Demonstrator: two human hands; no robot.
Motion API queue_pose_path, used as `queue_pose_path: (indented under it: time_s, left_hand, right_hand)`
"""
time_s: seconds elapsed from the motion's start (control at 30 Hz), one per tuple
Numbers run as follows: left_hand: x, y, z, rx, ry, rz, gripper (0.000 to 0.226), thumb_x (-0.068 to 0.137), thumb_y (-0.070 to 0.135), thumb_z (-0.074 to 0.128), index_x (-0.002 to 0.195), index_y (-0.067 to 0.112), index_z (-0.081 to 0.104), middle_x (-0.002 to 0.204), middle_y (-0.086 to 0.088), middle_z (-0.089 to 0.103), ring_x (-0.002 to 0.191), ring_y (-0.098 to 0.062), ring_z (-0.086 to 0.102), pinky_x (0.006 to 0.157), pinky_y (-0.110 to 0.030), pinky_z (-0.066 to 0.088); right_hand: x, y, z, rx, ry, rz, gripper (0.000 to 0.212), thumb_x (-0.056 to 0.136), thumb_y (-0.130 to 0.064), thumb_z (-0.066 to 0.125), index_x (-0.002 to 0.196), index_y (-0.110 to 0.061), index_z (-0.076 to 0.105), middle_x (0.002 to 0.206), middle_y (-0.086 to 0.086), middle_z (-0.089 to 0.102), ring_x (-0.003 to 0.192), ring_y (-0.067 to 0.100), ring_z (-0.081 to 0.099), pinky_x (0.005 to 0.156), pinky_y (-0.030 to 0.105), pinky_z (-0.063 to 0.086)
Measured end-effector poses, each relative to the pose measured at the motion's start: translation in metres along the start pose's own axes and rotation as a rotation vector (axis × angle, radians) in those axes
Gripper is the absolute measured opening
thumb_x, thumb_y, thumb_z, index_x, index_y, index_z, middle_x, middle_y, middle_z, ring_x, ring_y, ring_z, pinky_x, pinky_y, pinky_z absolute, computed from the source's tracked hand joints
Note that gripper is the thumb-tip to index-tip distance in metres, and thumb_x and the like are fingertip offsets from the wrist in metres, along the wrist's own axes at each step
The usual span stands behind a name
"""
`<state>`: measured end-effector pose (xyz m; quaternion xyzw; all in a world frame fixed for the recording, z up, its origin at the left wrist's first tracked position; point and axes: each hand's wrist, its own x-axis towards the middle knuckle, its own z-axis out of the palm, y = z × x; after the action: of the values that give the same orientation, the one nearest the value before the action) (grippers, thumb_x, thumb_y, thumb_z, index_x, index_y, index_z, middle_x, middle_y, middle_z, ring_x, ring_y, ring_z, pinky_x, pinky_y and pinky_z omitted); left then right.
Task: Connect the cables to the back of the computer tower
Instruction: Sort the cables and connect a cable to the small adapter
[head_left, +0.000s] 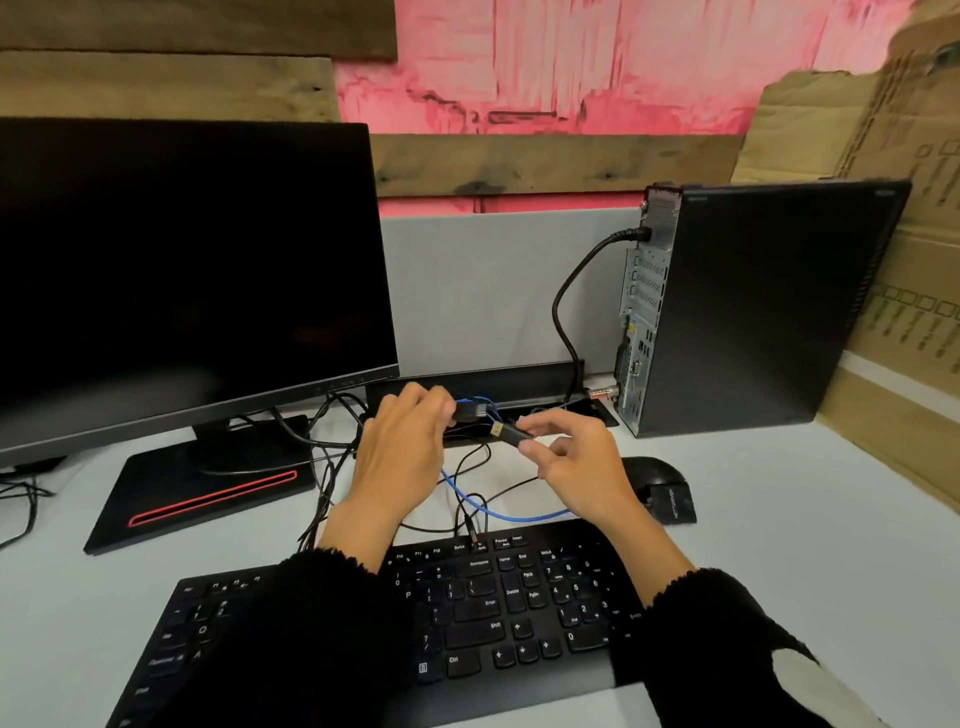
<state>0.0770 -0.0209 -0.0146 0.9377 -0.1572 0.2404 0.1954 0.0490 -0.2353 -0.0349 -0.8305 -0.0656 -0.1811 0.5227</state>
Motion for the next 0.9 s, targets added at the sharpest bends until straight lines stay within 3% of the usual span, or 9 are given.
queue_pose_path:
  time_s: [0.13, 0.2, 0.27, 0.33, 0.4, 0.5, 0.57, 0.73, 0.9]
  left_hand:
    - [0.003, -0.003, 0.002, -0.02, -0.123, 0.013, 0.022, 0.108, 0.029, 0.041, 0.109, 0.029, 0.063, 0.117, 0.013, 0.05, 0.098, -0.016, 0.047, 0.09, -0.041, 0.045]
    - [0.004, -0.012, 0.002, -0.085, -0.171, 0.016, 0.018, 0.105, 0.023, 0.051, 0.11, 0.033, 0.065, 0.127, 0.02, 0.049, 0.108, -0.012, 0.052, 0.095, -0.039, 0.046]
    - [0.001, -0.02, -0.002, -0.157, -0.272, 0.033, 0.035, 0.1, 0.01, 0.059, 0.12, 0.038, 0.063, 0.145, 0.025, 0.039, 0.12, -0.006, 0.051, 0.101, -0.033, 0.044]
    - [0.0, -0.028, -0.012, -0.271, -0.319, 0.027, 0.046, 0.094, 0.004, 0.067, 0.12, 0.041, 0.063, 0.15, 0.025, 0.035, 0.118, -0.003, 0.054, 0.099, -0.026, 0.044]
    - [0.002, -0.038, -0.027, -0.329, -0.293, -0.015, 0.037, 0.089, 0.008, 0.076, 0.109, 0.039, 0.066, 0.134, 0.019, 0.045, 0.103, -0.007, 0.062, 0.085, -0.02, 0.047]
    - [0.002, -0.061, -0.05, -0.194, -0.325, -0.125, 0.022, 0.088, 0.024, 0.079, 0.094, 0.041, 0.066, 0.113, 0.013, 0.056, 0.09, -0.011, 0.065, 0.082, -0.027, 0.049]
    - [-0.001, -0.076, -0.056, -0.075, -0.397, -0.207, 0.016, 0.088, 0.034, 0.077, 0.089, 0.044, 0.064, 0.109, 0.015, 0.059, 0.092, -0.012, 0.061, 0.092, -0.036, 0.051]
    - [-0.009, -0.093, -0.057, -0.043, -0.48, -0.317, 0.004, 0.091, 0.042, 0.071, 0.094, 0.043, 0.068, 0.119, 0.016, 0.06, 0.121, -0.017, 0.056, 0.106, -0.042, 0.045]
    - [-0.013, -0.083, -0.073, -0.003, -0.72, -0.416, 0.061, 0.077, 0.063, 0.077, 0.13, 0.041, 0.055, 0.137, 0.007, 0.038, 0.13, -0.022, 0.046, 0.11, -0.04, 0.041]
  right_hand:
    - [0.013, -0.002, -0.003, 0.033, -0.068, -0.029, 0.034, 0.095, -0.002, 0.07, 0.104, -0.035, 0.072, 0.105, -0.011, 0.073, 0.072, 0.014, 0.074, 0.067, 0.02, 0.054]
    - [0.016, -0.003, -0.007, 0.027, -0.201, -0.041, 0.044, 0.098, 0.007, 0.061, 0.119, -0.03, 0.07, 0.121, -0.009, 0.072, 0.097, 0.007, 0.075, 0.085, 0.019, 0.055]
    - [0.019, -0.003, -0.014, -0.15, -0.267, -0.055, 0.046, 0.098, 0.005, 0.061, 0.129, -0.028, 0.067, 0.133, -0.009, 0.067, 0.119, 0.006, 0.066, 0.1, 0.022, 0.05]
    - [0.022, -0.003, -0.026, -0.335, -0.278, -0.013, 0.03, 0.097, -0.01, 0.068, 0.12, -0.028, 0.072, 0.124, -0.009, 0.068, 0.111, 0.01, 0.066, 0.078, 0.021, 0.056]
    - [0.022, 0.001, -0.034, -0.416, -0.325, 0.062, 0.012, 0.095, -0.021, 0.073, 0.106, -0.026, 0.074, 0.106, -0.011, 0.07, 0.091, 0.014, 0.067, 0.054, 0.028, 0.056]
    - [0.02, 0.008, -0.032, -0.549, -0.438, 0.074, 0.011, 0.088, -0.034, 0.079, 0.098, -0.029, 0.075, 0.093, -0.015, 0.073, 0.091, 0.012, 0.067, 0.077, 0.027, 0.054]
    - [0.02, 0.012, -0.021, -0.527, -0.463, 0.092, 0.014, 0.087, -0.036, 0.08, 0.098, -0.029, 0.076, 0.091, -0.012, 0.074, 0.088, 0.008, 0.066, 0.078, 0.025, 0.05]
    - [0.029, 0.013, 0.003, -0.721, -0.494, 0.062, 0.008, 0.088, -0.031, 0.073, 0.085, -0.035, 0.068, 0.094, -0.007, 0.064, 0.095, 0.016, 0.06, 0.08, 0.036, 0.053]
    - [0.037, 0.015, 0.001, -0.69, -0.472, 0.095, 0.021, 0.094, -0.01, 0.054, 0.089, -0.03, 0.057, 0.101, 0.002, 0.062, 0.094, 0.022, 0.059, 0.08, 0.04, 0.055]
